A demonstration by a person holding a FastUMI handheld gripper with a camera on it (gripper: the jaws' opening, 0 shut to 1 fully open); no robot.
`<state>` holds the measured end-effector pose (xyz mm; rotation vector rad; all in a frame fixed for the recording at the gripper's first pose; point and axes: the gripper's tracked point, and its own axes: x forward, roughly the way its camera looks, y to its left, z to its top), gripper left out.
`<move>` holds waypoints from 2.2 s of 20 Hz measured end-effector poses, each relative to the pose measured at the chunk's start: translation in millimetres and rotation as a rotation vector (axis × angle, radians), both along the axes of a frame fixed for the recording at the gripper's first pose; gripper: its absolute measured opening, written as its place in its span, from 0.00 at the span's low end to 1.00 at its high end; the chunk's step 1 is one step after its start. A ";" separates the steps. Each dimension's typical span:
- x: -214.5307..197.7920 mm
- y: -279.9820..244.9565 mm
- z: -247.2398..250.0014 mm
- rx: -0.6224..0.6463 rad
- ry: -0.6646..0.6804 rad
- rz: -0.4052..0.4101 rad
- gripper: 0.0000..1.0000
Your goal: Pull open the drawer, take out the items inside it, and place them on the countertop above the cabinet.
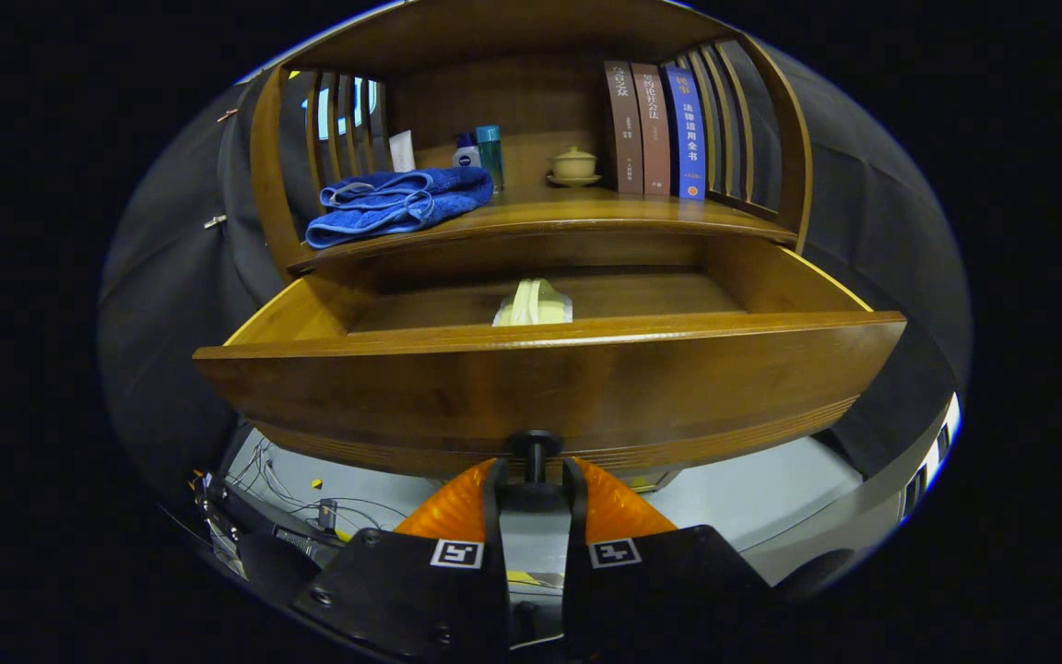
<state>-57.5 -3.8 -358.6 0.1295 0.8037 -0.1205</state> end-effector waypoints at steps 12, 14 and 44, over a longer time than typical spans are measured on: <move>-25.2 2.8 -1.2 0.035 0.032 -0.010 0.43; -36.6 -3.8 4.2 0.003 0.037 -0.026 0.65; 153.6 -13.2 -22.4 0.024 0.497 -0.012 0.97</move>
